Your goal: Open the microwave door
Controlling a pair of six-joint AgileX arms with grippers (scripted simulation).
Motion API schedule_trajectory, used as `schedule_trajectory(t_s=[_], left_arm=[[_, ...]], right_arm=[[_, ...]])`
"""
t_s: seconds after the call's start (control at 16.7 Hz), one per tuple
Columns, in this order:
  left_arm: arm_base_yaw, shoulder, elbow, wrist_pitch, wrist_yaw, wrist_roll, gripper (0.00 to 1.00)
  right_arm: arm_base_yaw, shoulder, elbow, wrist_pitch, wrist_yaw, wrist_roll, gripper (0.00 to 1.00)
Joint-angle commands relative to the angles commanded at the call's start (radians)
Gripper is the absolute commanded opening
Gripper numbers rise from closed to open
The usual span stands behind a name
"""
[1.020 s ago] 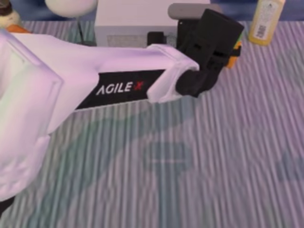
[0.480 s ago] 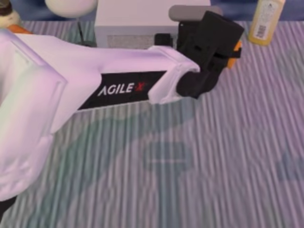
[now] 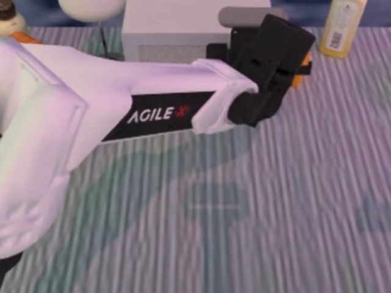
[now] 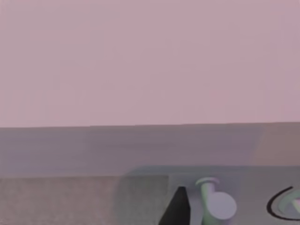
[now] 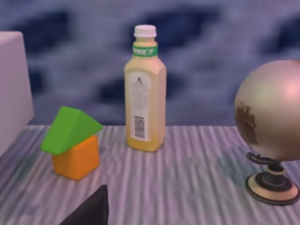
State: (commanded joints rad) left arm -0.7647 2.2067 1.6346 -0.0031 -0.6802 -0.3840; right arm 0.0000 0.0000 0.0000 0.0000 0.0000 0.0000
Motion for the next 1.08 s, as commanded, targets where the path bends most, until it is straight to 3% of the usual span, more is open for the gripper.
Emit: schedule_trajectory(t_s=[0.06,0.42,1.08], left_arm=[[-0.061,-0.022,-0.04,0.003,0.003,-0.001,0.0],[-0.048,0.034,0.096,-0.158,0.048,-0.046,0.0],[0.024,0.202,0.656,-0.976,0.285,-0.237,0.0]], right_arm=[[0.0,0.0,0.0,0.0,0.0,0.0,1.0],[0.0,0.0,0.0,0.0,0.0,0.0,1.0],[0.0,0.0,0.0,0.0,0.0,0.0,1.0]])
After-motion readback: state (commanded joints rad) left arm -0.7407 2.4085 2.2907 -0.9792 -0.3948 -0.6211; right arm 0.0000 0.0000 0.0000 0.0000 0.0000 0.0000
